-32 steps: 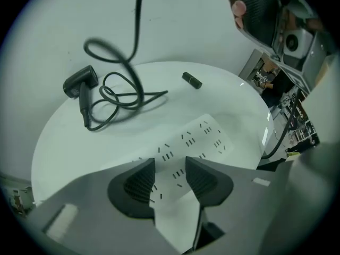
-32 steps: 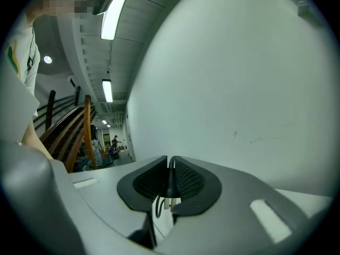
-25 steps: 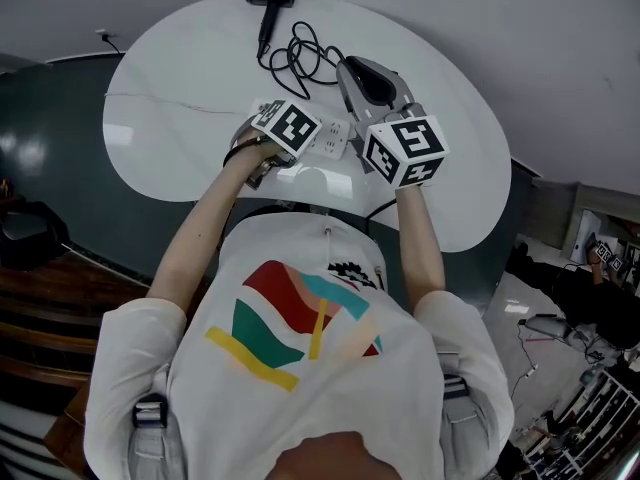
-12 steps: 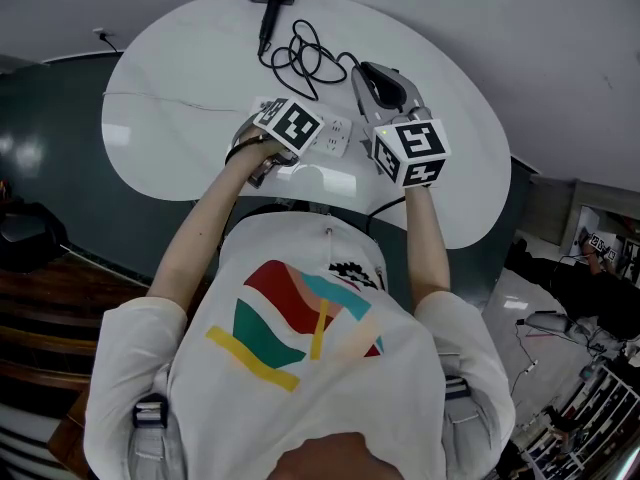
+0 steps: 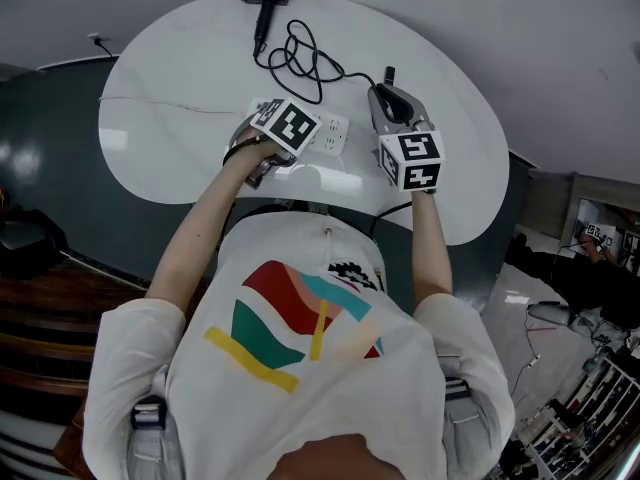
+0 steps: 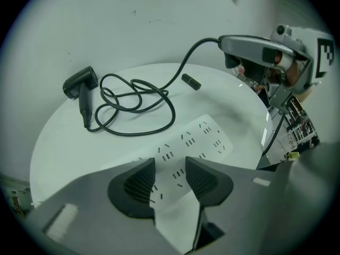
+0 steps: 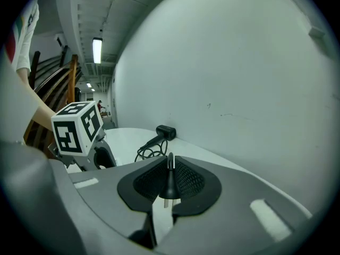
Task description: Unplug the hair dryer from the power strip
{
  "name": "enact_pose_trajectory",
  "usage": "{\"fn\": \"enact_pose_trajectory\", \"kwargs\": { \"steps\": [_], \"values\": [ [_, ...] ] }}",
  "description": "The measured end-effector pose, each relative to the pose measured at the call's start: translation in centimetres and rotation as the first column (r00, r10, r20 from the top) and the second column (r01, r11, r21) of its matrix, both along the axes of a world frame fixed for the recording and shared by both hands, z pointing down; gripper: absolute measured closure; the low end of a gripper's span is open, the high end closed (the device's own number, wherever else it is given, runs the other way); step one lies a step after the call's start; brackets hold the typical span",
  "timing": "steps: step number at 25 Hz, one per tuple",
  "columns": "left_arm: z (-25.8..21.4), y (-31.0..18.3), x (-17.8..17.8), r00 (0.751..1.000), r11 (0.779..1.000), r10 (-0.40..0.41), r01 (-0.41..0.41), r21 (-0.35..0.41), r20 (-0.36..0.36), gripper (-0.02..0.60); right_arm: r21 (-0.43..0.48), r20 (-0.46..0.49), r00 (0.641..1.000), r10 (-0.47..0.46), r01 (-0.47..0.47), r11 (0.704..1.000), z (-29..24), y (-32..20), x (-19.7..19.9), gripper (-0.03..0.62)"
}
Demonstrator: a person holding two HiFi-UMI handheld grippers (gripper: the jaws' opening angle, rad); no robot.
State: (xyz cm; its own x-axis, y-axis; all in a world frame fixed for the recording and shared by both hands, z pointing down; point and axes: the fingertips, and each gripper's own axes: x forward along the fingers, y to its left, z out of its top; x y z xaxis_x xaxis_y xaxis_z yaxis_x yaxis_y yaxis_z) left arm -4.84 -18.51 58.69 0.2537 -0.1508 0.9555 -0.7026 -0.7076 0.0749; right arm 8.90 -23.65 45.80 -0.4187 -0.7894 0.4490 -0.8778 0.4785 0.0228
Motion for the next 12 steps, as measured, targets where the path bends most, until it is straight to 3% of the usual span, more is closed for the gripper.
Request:
{"fn": "enact_pose_trajectory", "kwargs": {
  "steps": [12],
  "values": [
    [-0.1, 0.0, 0.0, 1.000, 1.000, 0.000, 0.000, 0.005, -0.002, 0.402, -0.138, -0.093, 0.995, 0.047, -0.060, 0.989, 6.2, 1.6, 2.3, 0.539]
  ]
}}
